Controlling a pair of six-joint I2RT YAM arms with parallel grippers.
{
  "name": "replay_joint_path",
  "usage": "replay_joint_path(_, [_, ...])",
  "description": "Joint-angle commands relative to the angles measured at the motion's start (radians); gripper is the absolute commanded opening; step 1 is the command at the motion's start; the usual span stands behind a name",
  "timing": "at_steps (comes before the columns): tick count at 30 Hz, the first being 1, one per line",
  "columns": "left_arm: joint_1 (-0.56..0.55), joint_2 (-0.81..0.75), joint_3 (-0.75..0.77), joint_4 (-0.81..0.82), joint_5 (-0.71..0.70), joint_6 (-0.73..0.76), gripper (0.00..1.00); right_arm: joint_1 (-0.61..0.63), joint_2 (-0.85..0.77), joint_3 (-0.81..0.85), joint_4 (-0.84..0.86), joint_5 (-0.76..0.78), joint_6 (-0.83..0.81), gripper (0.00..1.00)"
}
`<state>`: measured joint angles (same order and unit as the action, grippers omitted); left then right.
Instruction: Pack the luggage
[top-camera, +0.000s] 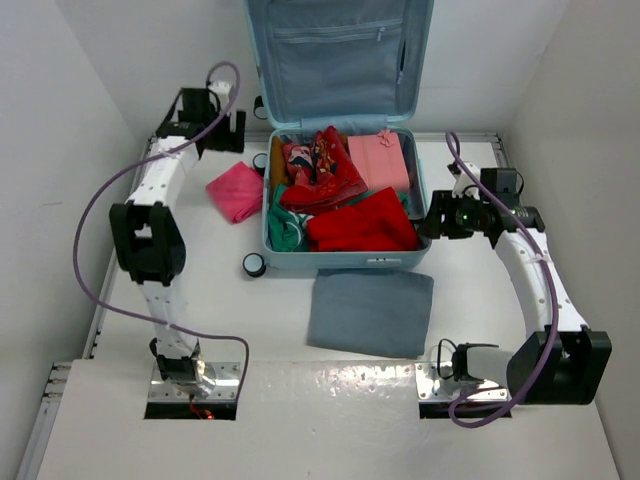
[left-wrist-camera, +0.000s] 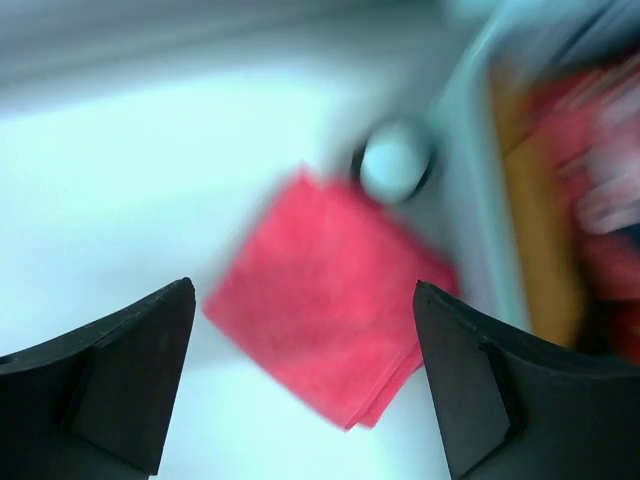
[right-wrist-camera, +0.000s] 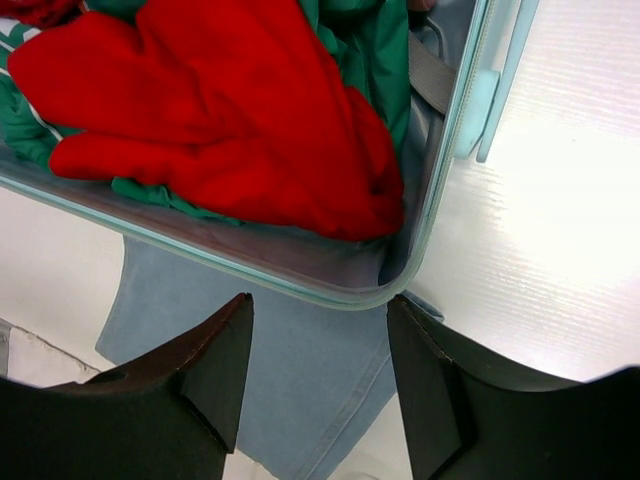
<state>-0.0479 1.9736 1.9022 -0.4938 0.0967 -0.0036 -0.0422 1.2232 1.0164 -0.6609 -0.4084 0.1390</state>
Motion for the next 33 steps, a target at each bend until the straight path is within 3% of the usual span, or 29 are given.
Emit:
replay_joint_path(1, [-0.01, 0.103, -0.032, -0.146, -0.035, 0.036, 0.91, 0.007, 0.009, 0.063, 0.004, -0.001, -0.01, 0.56])
replay_joint_path(5, [-0.01, 0.175, -0.051, -0.175, -0.052, 0.047, 0.94, 0.005, 0.01, 0.07, -0.008, 0.011, -0.021, 0.56])
replay_joint_path(12, [-0.044, 0.366, 0.026, -0.32, -0.245, 0.024, 0.99, 0.005, 0.009, 0.07, -0.013, 0.019, -0.022, 0.56])
replay_joint_path(16, [-0.02, 0.415, 0.026, -0.339, -0.175, -0.002, 0.93, 0.005, 0.007, 0.073, -0.014, 0.022, -0.021, 0.56])
replay_joint_path(19, [0.025, 0.455, 0.05, -0.371, -0.039, -0.012, 0.73, 0.005, 0.007, 0.079, -0.02, 0.02, -0.024, 0.56])
replay_joint_path(20, [0.035, 0.465, 0.06, -0.38, 0.022, -0.012, 0.56, 0.005, 0.01, 0.082, -0.022, 0.017, -0.024, 0.54])
replay_joint_path(22, [0.036, 0.485, 0.07, -0.39, 0.046, -0.012, 0.4, 0.005, 0.015, 0.088, -0.025, 0.005, -0.027, 0.51])
replay_joint_path(23, [0.045, 0.485, 0.07, -0.402, 0.069, 0.0, 0.25, 0.005, 0.018, 0.094, -0.032, -0.001, -0.03, 0.51])
replay_joint_path(26, [0.057, 0.463, 0.07, -0.402, 0.099, 0.024, 0.0, 0.005, 0.025, 0.105, -0.037, -0.006, -0.036, 0.49])
replay_joint_path(28, [0.077, 0.414, 0.041, -0.367, 0.165, 0.024, 0.0, 0.004, 0.025, 0.109, -0.045, -0.009, -0.041, 0.49])
replay_joint_path(33, [0.141, 0.02, -0.137, -0.079, 0.489, -0.032, 0.0, 0.007, 0.001, 0.09, -0.051, -0.012, -0.058, 0.49])
